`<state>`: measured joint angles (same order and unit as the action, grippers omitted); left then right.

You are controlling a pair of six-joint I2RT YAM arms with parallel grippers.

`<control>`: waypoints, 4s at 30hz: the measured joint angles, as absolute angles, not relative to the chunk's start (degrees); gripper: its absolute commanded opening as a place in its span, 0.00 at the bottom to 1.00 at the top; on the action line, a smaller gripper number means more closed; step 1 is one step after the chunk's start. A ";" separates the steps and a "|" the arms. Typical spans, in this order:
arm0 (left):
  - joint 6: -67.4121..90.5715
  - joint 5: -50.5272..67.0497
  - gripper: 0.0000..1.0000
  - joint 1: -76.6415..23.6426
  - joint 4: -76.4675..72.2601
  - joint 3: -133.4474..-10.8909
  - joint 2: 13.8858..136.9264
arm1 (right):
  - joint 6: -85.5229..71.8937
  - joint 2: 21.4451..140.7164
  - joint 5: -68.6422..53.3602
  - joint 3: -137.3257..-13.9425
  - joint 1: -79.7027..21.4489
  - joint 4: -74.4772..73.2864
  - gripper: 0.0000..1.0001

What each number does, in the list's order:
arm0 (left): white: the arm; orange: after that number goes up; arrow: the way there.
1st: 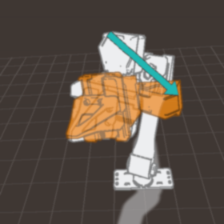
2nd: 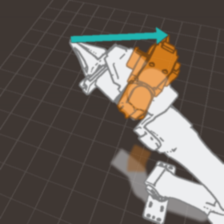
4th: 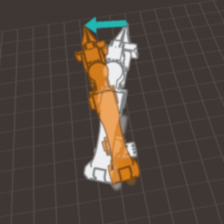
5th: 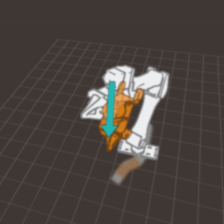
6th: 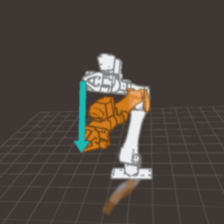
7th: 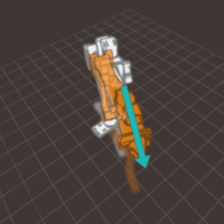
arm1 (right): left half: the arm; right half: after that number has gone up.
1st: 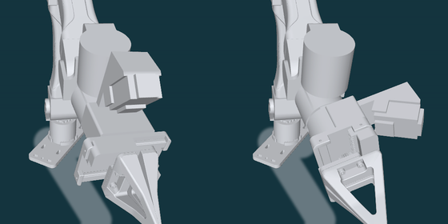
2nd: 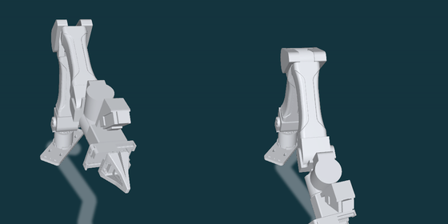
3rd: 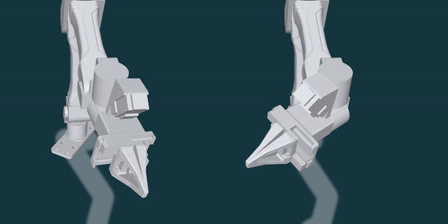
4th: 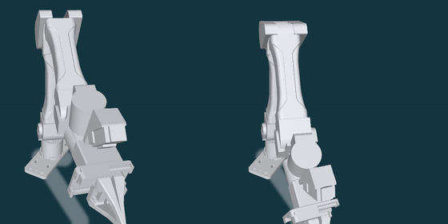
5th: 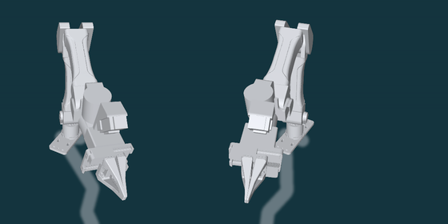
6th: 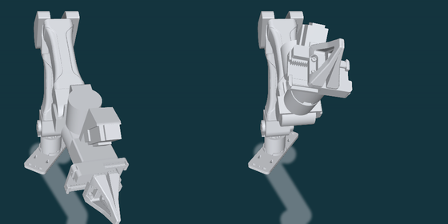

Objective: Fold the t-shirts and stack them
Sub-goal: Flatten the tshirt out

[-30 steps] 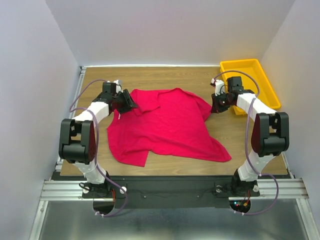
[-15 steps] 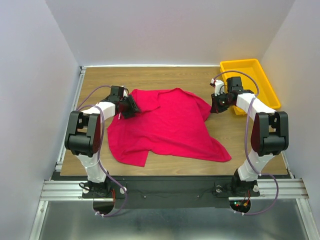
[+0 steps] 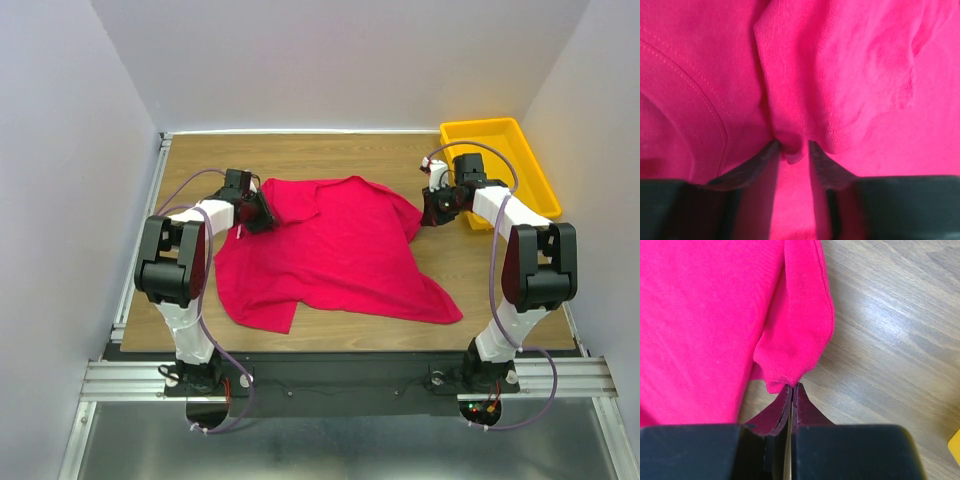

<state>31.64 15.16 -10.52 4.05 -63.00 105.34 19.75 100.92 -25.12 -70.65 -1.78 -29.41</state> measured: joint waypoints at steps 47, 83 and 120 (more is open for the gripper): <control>46.39 35.70 0.00 3.90 4.62 -107.44 109.40 | 36.40 122.37 -8.05 -129.80 -1.15 -32.99 0.01; 60.42 17.41 0.00 12.03 -17.15 -120.51 65.43 | 30.59 82.96 -1.37 -142.67 -1.15 -11.79 0.01; 50.61 18.44 0.00 6.83 -26.68 -82.15 111.83 | 27.03 131.15 -19.62 -103.39 -2.70 -6.26 0.01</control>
